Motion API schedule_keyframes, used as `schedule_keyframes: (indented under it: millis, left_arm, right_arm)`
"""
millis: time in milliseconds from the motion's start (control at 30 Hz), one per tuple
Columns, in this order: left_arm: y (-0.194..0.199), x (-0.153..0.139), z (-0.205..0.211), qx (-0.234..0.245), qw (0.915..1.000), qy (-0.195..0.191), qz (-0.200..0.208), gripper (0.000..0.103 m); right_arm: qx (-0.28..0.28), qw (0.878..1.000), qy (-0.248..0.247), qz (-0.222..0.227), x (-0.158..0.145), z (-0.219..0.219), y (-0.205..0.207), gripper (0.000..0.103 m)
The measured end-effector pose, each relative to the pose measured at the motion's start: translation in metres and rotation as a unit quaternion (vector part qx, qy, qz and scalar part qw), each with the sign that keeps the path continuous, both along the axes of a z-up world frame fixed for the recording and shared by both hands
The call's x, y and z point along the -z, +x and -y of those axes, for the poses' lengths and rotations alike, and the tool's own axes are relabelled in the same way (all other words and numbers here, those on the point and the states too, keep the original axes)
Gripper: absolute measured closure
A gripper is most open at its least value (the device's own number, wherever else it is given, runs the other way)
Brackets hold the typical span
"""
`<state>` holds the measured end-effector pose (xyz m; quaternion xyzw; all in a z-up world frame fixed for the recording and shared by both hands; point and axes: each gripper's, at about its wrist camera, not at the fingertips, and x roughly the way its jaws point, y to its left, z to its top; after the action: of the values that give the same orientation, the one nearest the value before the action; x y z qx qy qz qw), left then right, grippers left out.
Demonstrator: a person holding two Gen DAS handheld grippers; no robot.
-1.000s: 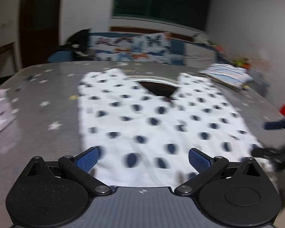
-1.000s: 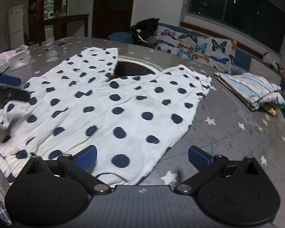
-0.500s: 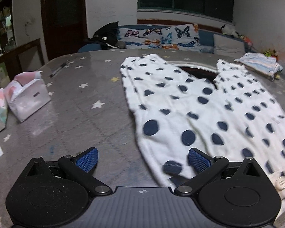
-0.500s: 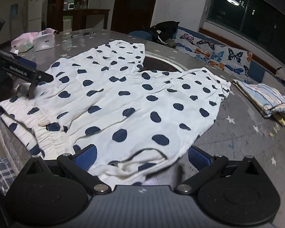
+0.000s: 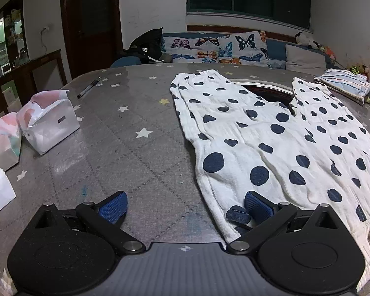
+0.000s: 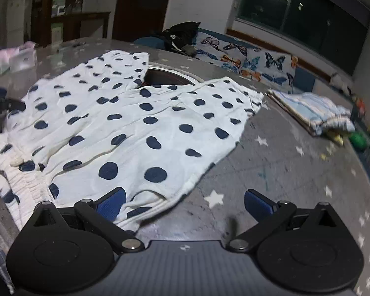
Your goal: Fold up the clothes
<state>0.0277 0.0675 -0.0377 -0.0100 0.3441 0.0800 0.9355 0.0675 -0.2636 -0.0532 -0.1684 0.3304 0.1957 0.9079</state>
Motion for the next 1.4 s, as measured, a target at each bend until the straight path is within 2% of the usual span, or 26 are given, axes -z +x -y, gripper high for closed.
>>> schedule_keyframes:
  millis: [200,367,533,667,733,867,967,1067,1133,1200,1267,1333,1400]
  left_arm:
    - [0.000,0.000,0.000,0.000,1.0000,0.001,-0.002,0.000]
    - [-0.001,-0.004,0.000,0.002,1.0000,0.006,-0.002,0.000]
    - [-0.002,-0.016,0.005,0.013,0.9998,0.009,0.011,0.000]
    - [-0.004,-0.026,0.016,0.035,0.9991,0.006,0.023,0.000]
    - [-0.005,-0.030,0.024,0.050,0.9984,0.001,0.026,0.000]
    - [-0.006,-0.036,0.049,0.107,0.9937,-0.013,0.028,0.000]
    - [-0.007,-0.039,0.075,0.171,0.9844,-0.029,0.031,0.000]
    - [-0.009,-0.041,0.107,0.241,0.9689,-0.042,0.035,0.003]
    - [-0.013,-0.041,0.127,0.287,0.9561,-0.046,0.036,0.010]
    - [-0.017,-0.040,0.147,0.333,0.9415,-0.043,0.034,0.012]
    - [-0.021,-0.039,0.168,0.377,0.9248,-0.040,0.032,0.013]
    - [-0.025,-0.037,0.188,0.420,0.9063,-0.037,0.030,0.018]
    - [-0.025,-0.031,0.203,0.440,0.8975,-0.021,0.025,0.026]
  right_arm:
    - [0.018,1.000,0.010,0.009,-0.006,0.010,0.000,0.000]
    - [0.020,1.000,0.005,-0.009,0.000,0.012,0.001,0.000]
    - [0.023,0.999,0.018,0.021,-0.017,0.015,0.002,0.000]
    - [0.038,0.999,0.022,0.021,-0.013,0.015,0.016,0.000]
    - [0.039,0.999,0.016,0.003,-0.004,0.015,0.021,0.000]
    - [0.045,0.999,0.027,-0.003,-0.001,0.021,0.021,0.000]
    - [0.057,0.997,0.043,-0.001,-0.006,0.030,0.020,0.000]
    - [0.070,0.995,0.071,-0.010,-0.013,0.043,0.023,0.000]
    - [0.080,0.993,0.084,-0.013,-0.015,0.050,0.027,0.000]
    - [0.089,0.991,0.096,-0.018,-0.018,0.057,0.032,0.001]
    - [0.096,0.989,0.108,-0.024,-0.021,0.063,0.039,0.005]
    - [0.101,0.988,0.114,-0.029,-0.022,0.068,0.048,0.007]
    - [0.104,0.986,0.122,-0.036,-0.023,0.072,0.056,0.012]
